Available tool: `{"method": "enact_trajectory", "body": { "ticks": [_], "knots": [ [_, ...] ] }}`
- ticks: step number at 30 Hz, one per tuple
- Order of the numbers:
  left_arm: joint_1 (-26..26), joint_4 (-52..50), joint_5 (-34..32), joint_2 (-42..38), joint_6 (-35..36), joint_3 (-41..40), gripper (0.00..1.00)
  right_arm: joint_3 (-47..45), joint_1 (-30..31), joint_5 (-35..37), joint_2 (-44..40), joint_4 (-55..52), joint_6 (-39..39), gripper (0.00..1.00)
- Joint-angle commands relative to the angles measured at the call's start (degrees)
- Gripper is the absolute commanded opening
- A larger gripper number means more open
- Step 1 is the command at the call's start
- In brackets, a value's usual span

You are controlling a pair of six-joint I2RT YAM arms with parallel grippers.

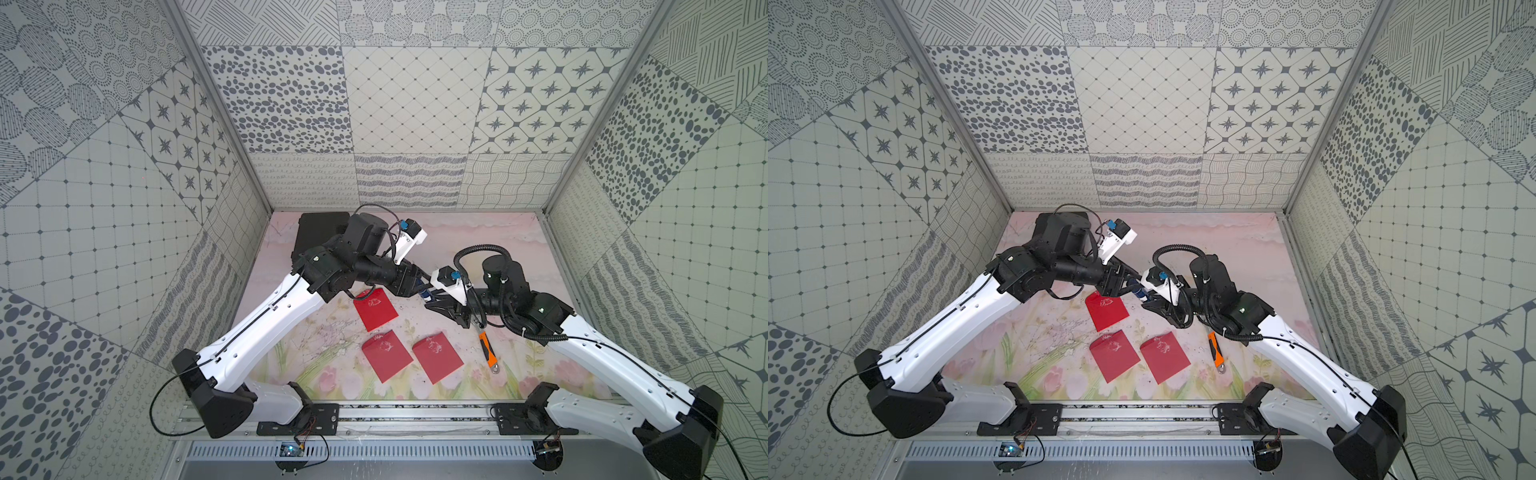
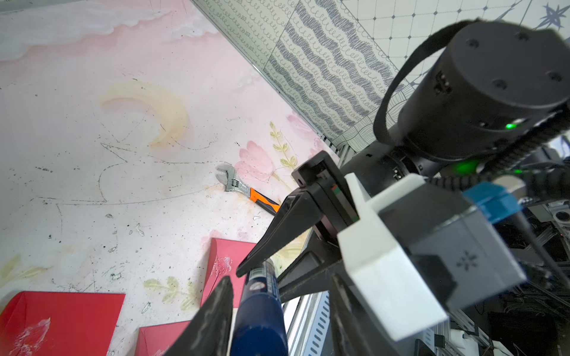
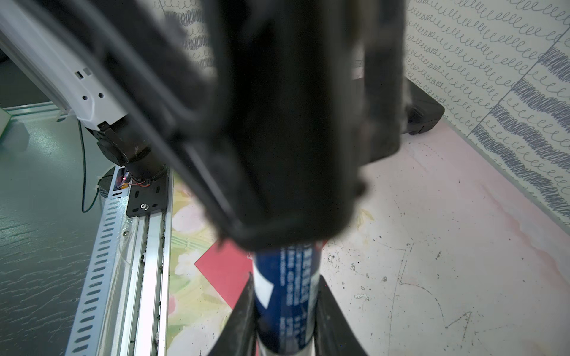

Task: Seal the envelope with a glue stick
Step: Open the lid of the glue stick.

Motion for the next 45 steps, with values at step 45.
{"method": "enact_trajectory", "body": {
  "ticks": [45],
  "knots": [
    [-0.4,-8.5,-5.2,-1.7,7.0,3.4,0.12,-0.2,2.2,4.7,-0.3,1.0,-1.9,0.00]
  ]
}}
